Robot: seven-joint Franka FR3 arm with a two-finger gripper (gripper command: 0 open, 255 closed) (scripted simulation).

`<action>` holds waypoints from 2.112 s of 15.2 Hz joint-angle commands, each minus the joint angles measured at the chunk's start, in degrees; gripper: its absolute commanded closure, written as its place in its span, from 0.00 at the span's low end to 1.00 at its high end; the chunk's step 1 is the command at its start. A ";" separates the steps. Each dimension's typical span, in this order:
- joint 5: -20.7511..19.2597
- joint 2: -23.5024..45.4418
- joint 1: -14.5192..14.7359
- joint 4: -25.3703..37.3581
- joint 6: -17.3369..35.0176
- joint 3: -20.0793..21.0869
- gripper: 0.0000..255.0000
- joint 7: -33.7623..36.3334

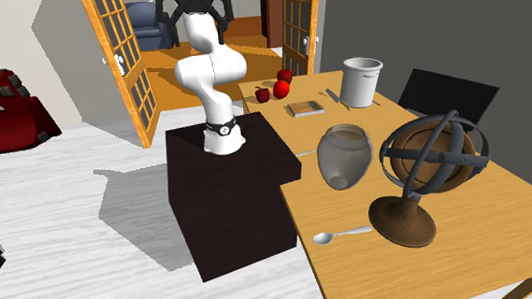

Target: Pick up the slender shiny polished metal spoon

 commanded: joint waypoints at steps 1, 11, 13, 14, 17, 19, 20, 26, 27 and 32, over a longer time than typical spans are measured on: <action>0.00 0.00 0.00 0.00 0.00 0.00 0.00 0.00; 4.02 8.11 1.48 -10.86 15.91 3.87 0.00 7.50; 4.79 10.66 1.84 -12.23 19.28 4.66 0.00 8.89; 5.16 12.06 2.04 -12.81 20.98 5.05 0.00 9.57; 6.22 16.68 2.63 -14.10 26.10 6.21 0.00 11.56; 6.88 20.11 3.01 -14.58 29.50 6.99 0.00 12.85; 7.18 21.93 3.20 -14.71 31.19 7.37 0.00 13.48; 8.60 33.94 4.30 -13.81 40.88 9.51 0.00 17.20; 8.75 36.10 4.48 -13.39 42.39 9.83 0.00 17.81; 9.07 47.25 5.42 -10.15 49.20 11.20 0.00 20.89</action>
